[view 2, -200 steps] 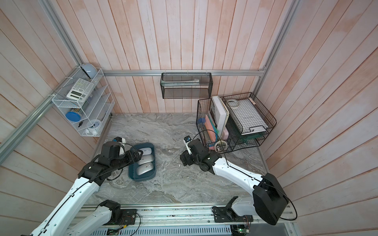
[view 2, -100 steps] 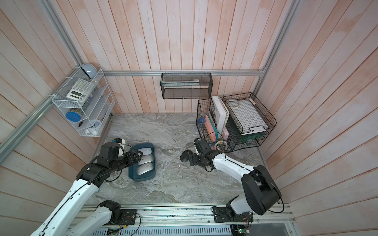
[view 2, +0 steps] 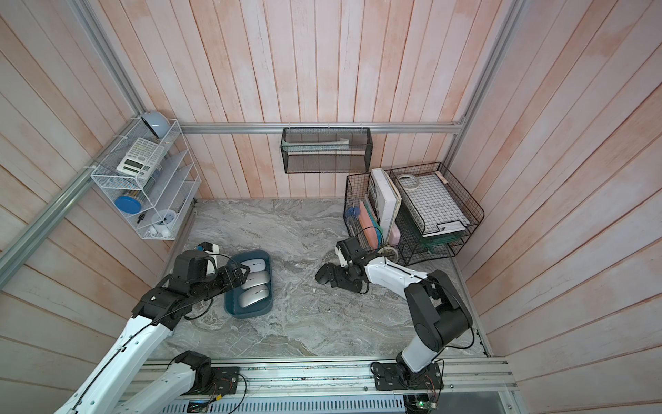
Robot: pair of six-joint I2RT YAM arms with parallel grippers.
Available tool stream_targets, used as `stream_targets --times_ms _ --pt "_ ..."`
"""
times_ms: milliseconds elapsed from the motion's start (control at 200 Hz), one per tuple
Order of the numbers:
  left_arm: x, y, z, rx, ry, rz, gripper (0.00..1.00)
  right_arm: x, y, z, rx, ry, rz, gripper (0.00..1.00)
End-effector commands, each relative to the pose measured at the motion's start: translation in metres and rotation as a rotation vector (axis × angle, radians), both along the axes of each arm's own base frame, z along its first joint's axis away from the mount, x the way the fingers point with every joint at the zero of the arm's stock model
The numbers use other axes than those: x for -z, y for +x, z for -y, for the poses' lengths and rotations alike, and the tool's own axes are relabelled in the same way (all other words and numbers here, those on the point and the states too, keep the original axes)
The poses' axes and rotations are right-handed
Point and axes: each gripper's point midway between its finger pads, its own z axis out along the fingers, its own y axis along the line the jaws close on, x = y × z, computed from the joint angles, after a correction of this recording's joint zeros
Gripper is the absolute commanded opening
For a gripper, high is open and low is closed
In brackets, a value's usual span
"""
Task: Put the mouse in the storage box
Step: Pick up the mouse from the center of the board.
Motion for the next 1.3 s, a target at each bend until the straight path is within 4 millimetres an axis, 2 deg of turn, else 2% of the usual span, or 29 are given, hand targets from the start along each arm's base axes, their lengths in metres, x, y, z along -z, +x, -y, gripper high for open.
stream_targets --times_ms 0,560,775,940,1295 --pt "0.005 -0.004 0.000 0.016 0.008 -0.009 0.92 0.006 -0.009 -0.004 -0.024 0.028 -0.053 0.93" --pt "0.006 -0.004 0.000 0.015 0.005 -0.010 0.92 0.000 -0.055 -0.005 -0.072 0.104 -0.102 0.93" --pt "0.008 -0.004 0.000 0.016 0.003 -0.013 0.92 0.011 -0.063 0.007 -0.061 -0.031 -0.098 0.92" --pt "0.008 -0.004 0.001 0.017 0.003 -0.013 0.92 0.018 -0.069 0.007 -0.074 -0.108 -0.105 0.92" --pt "0.009 -0.003 0.001 0.015 0.002 -0.016 0.92 0.029 -0.074 0.012 -0.101 -0.243 -0.098 0.80"
